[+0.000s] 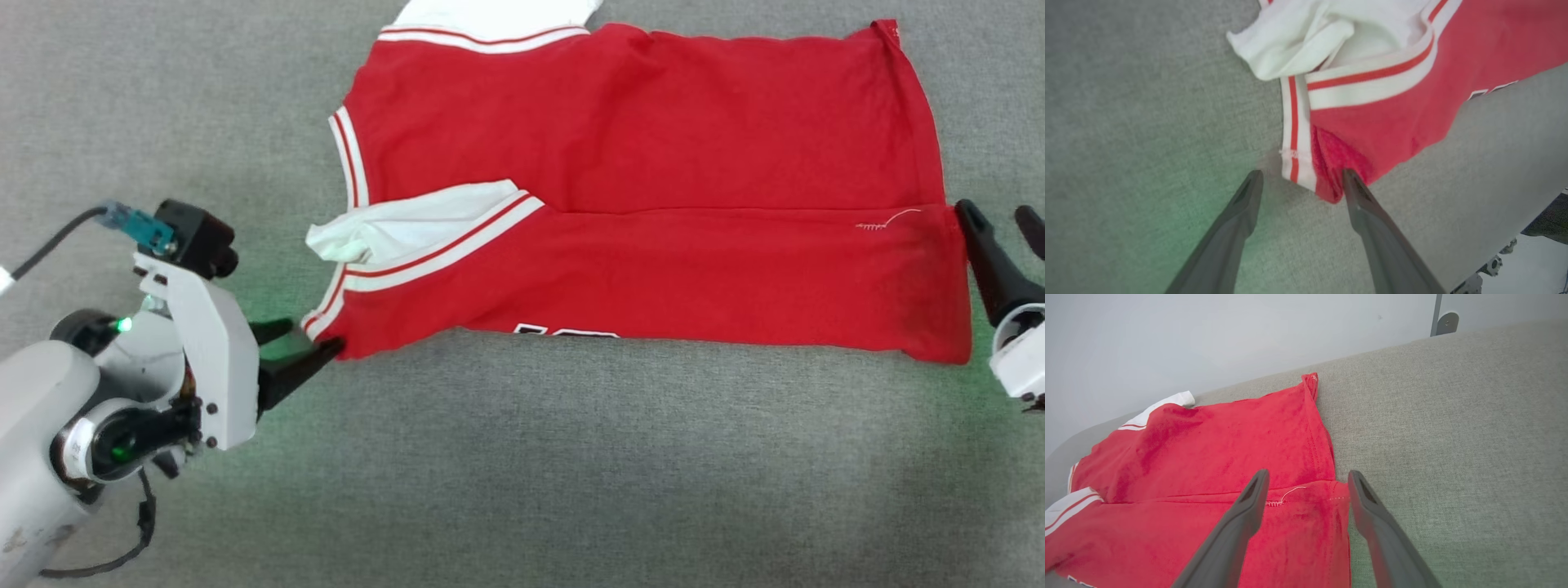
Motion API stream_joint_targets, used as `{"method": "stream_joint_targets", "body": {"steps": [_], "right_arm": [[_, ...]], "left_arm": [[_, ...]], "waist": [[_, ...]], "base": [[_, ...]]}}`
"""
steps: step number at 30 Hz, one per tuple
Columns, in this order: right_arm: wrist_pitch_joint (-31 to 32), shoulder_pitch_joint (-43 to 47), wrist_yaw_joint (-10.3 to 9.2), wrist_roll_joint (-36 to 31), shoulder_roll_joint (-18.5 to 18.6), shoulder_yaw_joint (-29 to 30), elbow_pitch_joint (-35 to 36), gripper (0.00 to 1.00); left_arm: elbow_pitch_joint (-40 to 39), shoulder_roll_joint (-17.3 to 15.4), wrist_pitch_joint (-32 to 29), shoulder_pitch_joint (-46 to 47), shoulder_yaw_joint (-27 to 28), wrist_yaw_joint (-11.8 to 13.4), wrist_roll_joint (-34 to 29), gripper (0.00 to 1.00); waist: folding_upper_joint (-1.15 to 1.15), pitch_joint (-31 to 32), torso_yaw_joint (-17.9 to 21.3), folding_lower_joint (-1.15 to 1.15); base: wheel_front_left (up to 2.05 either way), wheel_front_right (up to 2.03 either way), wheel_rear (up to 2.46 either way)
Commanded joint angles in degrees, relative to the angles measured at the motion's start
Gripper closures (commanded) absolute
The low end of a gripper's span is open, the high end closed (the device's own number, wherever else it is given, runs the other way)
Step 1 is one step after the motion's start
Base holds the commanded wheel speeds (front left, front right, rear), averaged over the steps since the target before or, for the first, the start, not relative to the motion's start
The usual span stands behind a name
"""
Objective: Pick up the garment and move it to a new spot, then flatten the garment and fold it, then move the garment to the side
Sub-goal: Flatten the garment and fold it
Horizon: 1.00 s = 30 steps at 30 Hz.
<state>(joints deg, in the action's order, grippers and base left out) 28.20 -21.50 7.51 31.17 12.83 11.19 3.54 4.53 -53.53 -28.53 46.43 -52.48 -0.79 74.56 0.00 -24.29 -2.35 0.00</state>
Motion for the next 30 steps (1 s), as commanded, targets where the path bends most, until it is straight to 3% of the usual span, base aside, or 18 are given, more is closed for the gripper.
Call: {"method": "stream_joint_targets", "body": {"steps": [1,5,10,12,14,19,30], "right_arm": [[-0.3,0.3,-0.04,-0.4,-0.1,-0.2,0.1,0.0],[-0.1,-0.1,-0.04,-0.6,-0.2,-0.8,0.5,0.0],[0.4,0.1,-0.04,-0.7,0.1,-0.7,0.9,0.0],[0.9,0.4,-0.04,-1.1,0.3,-0.4,1.2,0.0],[1.5,0.6,-0.04,-1.4,0.5,-0.4,1.8,0.0],[6.6,1.2,-0.04,-2.5,2.3,-2.0,3.5,0.0],[31.0,0.2,-0.04,-6.7,9.0,-8.3,5.7,0.0]], "left_arm": [[0.0,0.0,-0.7,0.3,-0.1,0.6,0.5,0.0],[1.2,0.7,-2.2,0.5,-0.3,1.7,1.3,0.0],[4.1,3.1,-2.3,0.1,0.1,0.6,3.9,0.0],[4.8,3.6,-2.7,-0.1,-0.3,-0.1,4.4,0.6],[5.3,4.1,-3.0,-0.2,-0.3,-0.7,4.8,1.0],[5.4,4.4,-2.6,-0.2,-0.1,-2.0,5.2,1.0],[5.4,6.5,-2.0,1.5,0.1,-3.4,4.6,1.0]], "waist": [[0.0,-0.4,0.4,0.0],[0.0,-1.0,1.3,0.0],[0.0,-1.7,2.2,0.0],[0.0,-1.8,2.4,0.0],[0.0,-2.0,2.4,0.0],[0.0,-2.1,2.0,0.0],[0.0,-4.0,-0.2,0.0]], "base": [[0.0,0.0,0.0],[0.0,0.0,0.0],[0.0,0.0,0.0],[0.0,0.0,0.0],[0.0,0.0,0.0],[0.0,0.0,0.0],[0.0,0.0,0.0]]}}
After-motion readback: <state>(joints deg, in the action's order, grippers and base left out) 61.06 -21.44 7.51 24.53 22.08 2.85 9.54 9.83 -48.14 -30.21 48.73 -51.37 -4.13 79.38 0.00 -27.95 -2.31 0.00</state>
